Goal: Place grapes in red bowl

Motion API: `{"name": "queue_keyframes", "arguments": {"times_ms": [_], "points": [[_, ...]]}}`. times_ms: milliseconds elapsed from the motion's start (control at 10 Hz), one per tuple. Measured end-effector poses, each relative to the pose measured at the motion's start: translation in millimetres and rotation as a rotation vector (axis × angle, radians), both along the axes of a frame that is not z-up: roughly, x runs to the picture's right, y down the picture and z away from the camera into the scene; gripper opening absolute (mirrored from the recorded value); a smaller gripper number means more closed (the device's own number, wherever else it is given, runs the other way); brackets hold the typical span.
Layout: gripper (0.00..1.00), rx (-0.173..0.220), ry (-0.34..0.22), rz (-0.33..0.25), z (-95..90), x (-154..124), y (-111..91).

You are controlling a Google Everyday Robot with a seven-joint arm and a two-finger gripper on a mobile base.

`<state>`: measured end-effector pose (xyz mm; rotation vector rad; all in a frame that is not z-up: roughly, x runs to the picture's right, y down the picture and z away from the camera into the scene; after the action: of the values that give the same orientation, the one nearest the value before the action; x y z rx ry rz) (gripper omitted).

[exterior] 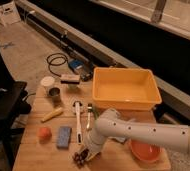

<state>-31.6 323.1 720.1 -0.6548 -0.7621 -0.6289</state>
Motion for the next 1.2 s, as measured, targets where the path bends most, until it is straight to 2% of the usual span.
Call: {"name": "queue_keyframes", "arguments": {"times_ms": [100,400,600,800,1000,1200], "points": [[0.00,0.014,0.030,0.008,-5.4,9,-8],[0.00,0.080,0.154,0.032,-29.6,62,-54],[0.00,0.129,0.243,0.057,-40.7,106,-91],[0.00,0.180,0.360,0.081,-47.6,151,-133],[0.00,0.198,0.466,0.108,-51.6,193,-151],[0.00,0.194,0.568,0.149,-55.9,233,-157]]}}
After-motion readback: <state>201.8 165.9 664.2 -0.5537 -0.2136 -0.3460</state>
